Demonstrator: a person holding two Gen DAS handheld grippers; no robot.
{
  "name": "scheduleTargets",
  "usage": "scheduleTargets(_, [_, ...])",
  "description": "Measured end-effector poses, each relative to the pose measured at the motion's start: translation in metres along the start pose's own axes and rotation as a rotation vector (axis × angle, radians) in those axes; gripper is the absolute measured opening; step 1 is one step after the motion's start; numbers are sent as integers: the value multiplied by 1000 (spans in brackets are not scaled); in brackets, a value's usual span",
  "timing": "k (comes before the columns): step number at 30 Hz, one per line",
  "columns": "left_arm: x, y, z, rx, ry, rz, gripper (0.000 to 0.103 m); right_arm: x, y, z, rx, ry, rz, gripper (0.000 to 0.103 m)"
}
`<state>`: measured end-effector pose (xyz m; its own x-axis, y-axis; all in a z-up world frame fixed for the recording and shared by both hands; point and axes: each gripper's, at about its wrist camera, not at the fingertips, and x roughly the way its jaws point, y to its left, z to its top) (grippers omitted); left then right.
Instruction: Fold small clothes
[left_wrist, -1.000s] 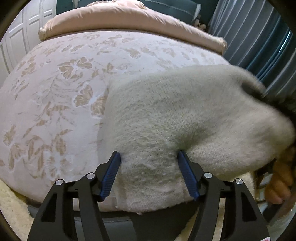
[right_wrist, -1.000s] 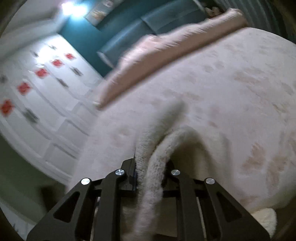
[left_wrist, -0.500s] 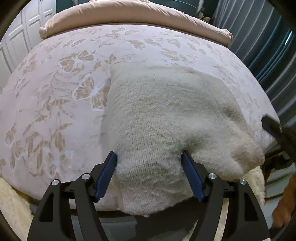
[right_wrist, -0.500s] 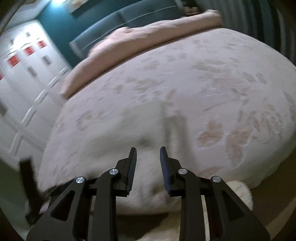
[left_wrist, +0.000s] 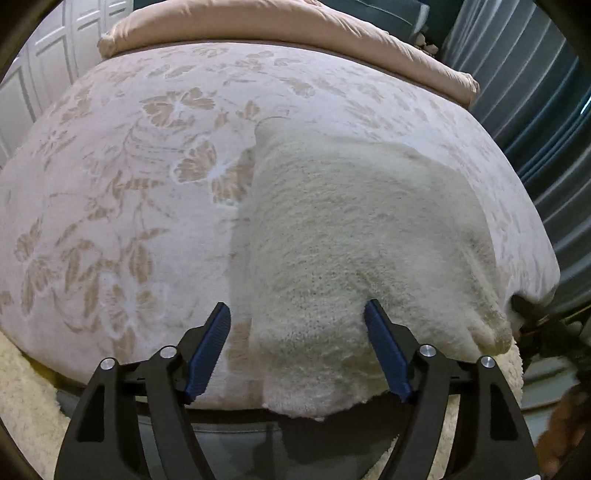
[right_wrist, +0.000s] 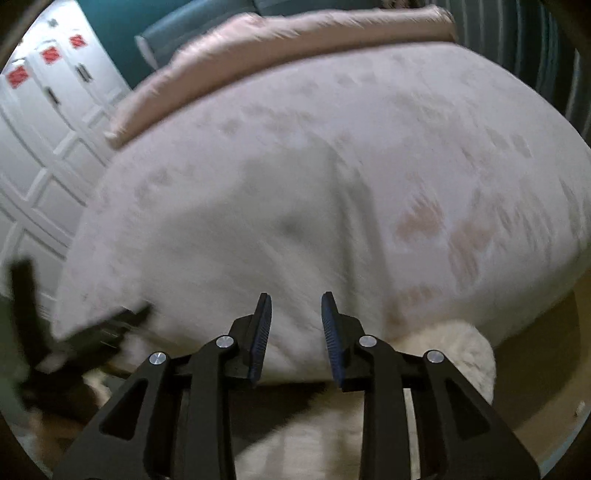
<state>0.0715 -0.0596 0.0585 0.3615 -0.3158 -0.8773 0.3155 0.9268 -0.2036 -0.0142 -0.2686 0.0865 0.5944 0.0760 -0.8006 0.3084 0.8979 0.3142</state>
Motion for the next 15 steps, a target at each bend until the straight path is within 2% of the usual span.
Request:
scheduleTargets(2, [-2,1,1,-1,4,-3,75,-1,19,8,-29,-7,78,29])
scheduleTargets(4, [-5,2,1,-13,-6,-6,75,11,34,10,-71,12,102,31])
scheduleTargets(8, [-21,14,1,-44,-27,1,74,82,54,-15,-147,209,77,32])
scheduleTargets(10, [-26,20,1,-50,-25,6,74,85,57,-23,-165,197,57,33])
scheduleTargets(12, [-32,26,-2,-55,-33,23,74,72,60,-14,-159,193,62,33])
scheduleTargets(15, [-37,35,-3,-67,-43,50,74,46,65,1,-122,137,161,33])
